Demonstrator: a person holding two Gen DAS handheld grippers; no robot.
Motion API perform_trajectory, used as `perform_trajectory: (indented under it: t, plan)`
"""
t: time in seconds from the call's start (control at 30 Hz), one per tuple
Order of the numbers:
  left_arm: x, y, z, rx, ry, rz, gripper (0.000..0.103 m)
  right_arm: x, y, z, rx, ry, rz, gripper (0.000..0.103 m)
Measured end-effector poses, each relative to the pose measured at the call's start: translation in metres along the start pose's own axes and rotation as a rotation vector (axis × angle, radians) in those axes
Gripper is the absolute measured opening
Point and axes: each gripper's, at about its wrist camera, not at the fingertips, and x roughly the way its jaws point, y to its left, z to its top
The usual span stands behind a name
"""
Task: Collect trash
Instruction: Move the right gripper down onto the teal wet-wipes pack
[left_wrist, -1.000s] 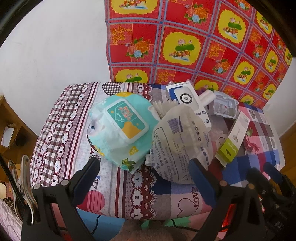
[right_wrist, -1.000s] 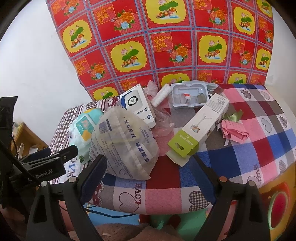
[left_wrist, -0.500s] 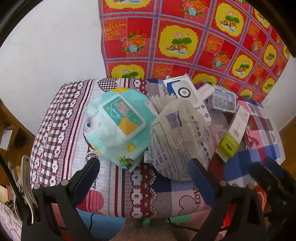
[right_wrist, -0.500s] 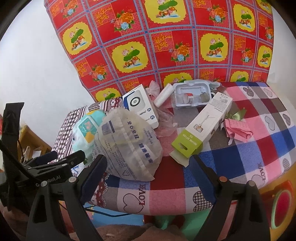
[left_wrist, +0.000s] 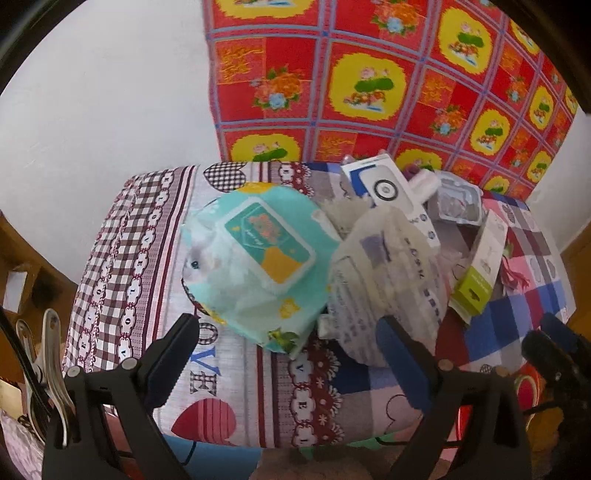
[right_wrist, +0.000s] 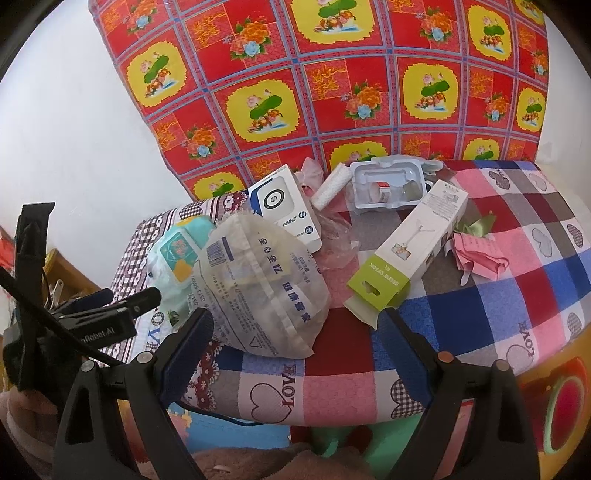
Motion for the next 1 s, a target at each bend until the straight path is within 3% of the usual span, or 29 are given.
perform_trajectory:
  t: [0.6,0.8,1.0]
  plan:
    - [0.021,0.082,0.011,-0.129,0.045,0.005,0.099,0.006,-0.003,-0.006,0.041,0.026,-0.008,0.093]
    - [0.030,0.101,0.021,-0.136,0.045,0.018,0.097,0.016,0.013,-0.009,0.003,0.060,0.012,0.093]
    - [0.042,0.112,0.029,-0.109,0.062,0.021,0.094,0.031,0.042,-0.008,-0.073,0.094,0.070,0.086]
